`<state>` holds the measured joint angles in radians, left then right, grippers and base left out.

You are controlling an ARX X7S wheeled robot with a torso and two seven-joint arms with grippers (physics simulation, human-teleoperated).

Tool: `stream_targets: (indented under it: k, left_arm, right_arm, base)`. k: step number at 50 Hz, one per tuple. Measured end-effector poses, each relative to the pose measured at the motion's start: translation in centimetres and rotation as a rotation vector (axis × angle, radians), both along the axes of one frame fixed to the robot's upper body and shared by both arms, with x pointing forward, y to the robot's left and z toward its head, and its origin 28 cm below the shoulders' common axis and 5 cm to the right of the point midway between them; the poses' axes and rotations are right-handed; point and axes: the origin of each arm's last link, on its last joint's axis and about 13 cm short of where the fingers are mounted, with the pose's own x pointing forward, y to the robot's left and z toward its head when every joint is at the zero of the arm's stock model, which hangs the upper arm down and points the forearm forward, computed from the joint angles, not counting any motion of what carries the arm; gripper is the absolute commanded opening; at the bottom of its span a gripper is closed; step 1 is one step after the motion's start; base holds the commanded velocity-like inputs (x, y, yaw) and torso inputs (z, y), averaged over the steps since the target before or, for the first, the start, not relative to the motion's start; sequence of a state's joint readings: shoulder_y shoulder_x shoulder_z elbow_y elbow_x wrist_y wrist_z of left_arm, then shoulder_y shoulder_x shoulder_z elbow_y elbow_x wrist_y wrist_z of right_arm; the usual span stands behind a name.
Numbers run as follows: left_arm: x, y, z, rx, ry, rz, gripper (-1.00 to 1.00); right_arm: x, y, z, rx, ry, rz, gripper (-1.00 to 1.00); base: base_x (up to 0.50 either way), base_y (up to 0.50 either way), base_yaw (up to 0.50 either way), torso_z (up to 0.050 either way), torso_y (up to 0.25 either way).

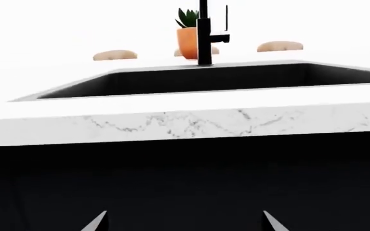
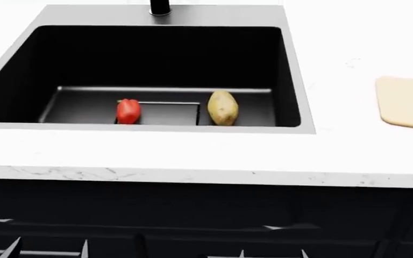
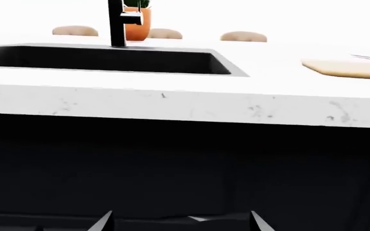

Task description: Pick the vegetables from the sink and place them on the cutting board.

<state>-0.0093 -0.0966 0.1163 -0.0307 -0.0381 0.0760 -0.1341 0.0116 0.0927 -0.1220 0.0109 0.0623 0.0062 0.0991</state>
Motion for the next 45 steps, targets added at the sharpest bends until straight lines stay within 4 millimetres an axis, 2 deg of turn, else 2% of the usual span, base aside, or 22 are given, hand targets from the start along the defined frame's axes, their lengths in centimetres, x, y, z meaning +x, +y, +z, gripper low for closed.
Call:
stream_targets:
  k: [35, 38, 42, 45]
  left_arm:
    - [-0.1, 0.0, 0.0, 0.048, -0.022, -0.030, 1.00]
    - [-0.1, 0.0, 0.0, 0.039, -0.017, -0.023, 1.00]
    - [0.0, 0.0, 1.0, 0.022, -0.012, -0.009, 1.00]
    - [0.4, 0.0, 2.7, 0.012, -0.020, -0.003, 1.00]
  right_arm:
    - [-0.2, 0.2, 0.0, -0.028, 0.004, 0.023, 1.00]
    - [-0.1, 0.2, 0.0, -0.034, 0.002, 0.023, 1.00]
    - [0.2, 0.3, 1.0, -0.035, -0.016, 0.018, 1.00]
    - [0.9, 0.4, 2.9, -0.035, -0.043, 0.015, 1.00]
  base:
    - [0.00, 0.04, 0.00, 0.050, 0.000]
    - [0.00, 0.00, 0.00, 0.004, 0.000]
    - [0.00, 0.00, 0.00, 0.000, 0.000]
    - [0.00, 0.00, 0.00, 0.000, 0.000]
